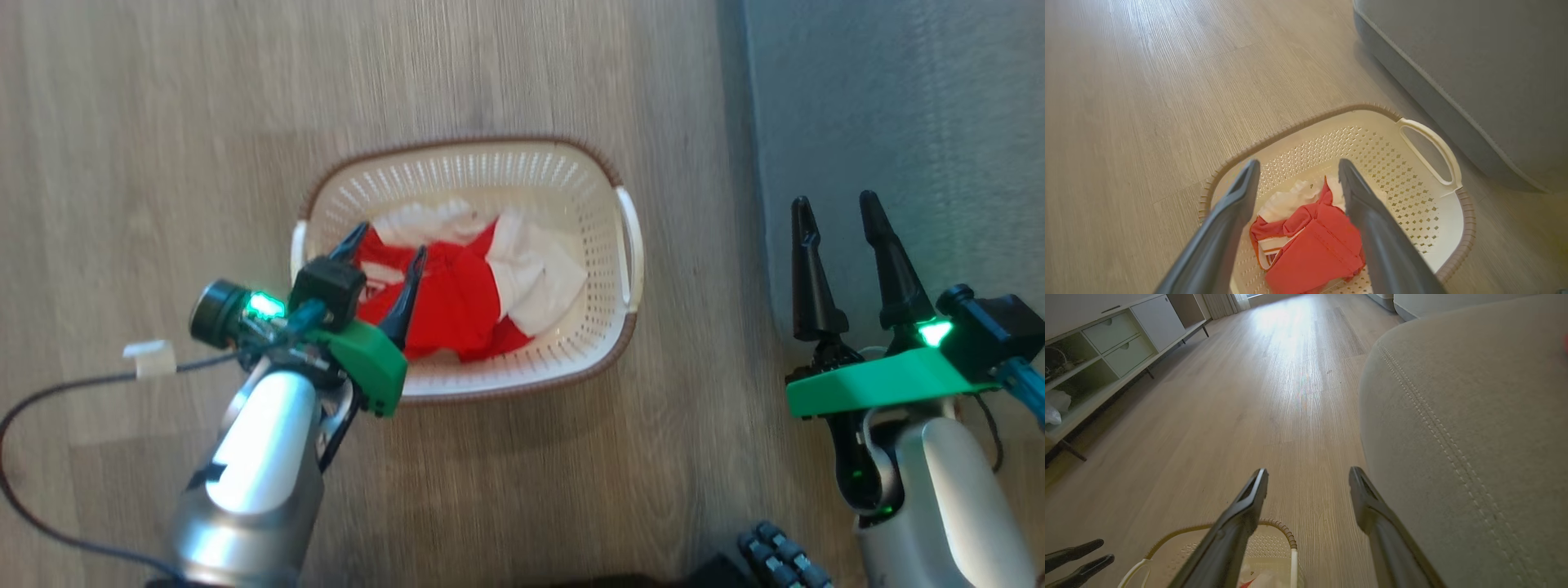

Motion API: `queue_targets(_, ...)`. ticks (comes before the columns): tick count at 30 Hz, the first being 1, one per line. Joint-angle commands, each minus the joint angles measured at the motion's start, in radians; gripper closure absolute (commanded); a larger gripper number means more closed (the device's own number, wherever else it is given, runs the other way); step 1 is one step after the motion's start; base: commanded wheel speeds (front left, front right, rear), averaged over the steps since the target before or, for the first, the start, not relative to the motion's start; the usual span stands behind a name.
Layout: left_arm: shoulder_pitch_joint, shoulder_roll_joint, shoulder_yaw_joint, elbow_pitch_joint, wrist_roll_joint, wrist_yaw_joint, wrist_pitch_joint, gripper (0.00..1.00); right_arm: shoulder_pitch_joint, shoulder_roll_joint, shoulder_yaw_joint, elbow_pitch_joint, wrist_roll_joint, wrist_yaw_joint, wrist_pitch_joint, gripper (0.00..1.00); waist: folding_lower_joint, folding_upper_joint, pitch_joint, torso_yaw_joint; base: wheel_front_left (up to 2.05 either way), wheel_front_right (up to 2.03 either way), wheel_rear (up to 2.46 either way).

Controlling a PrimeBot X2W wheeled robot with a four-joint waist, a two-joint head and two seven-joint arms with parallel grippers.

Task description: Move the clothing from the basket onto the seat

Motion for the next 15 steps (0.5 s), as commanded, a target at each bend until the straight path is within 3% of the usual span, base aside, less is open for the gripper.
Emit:
queue_targets(1, -0.021, 0.016, 0.016, -0.005, 0.007, -0.003, -0.005, 0.00, 0.004, 0.005, 0.018, -0.036, -0.007, 0.000, -0.009, 0.00, -0.0004, 0.0000, 0.080, -0.011, 0.00, 0.00, 0.00)
queue_targets(15, -0.294, 0.024, -0.147, 0.426, 0.123, 0.008, -0.005, 0.00, 0.040, 0.005, 0.015, -0.045, 0.049, 0.000, -0.009, 0.00, -0.0004, 0.0000, 0.264, -0.085, 0.00, 0.00, 0.00)
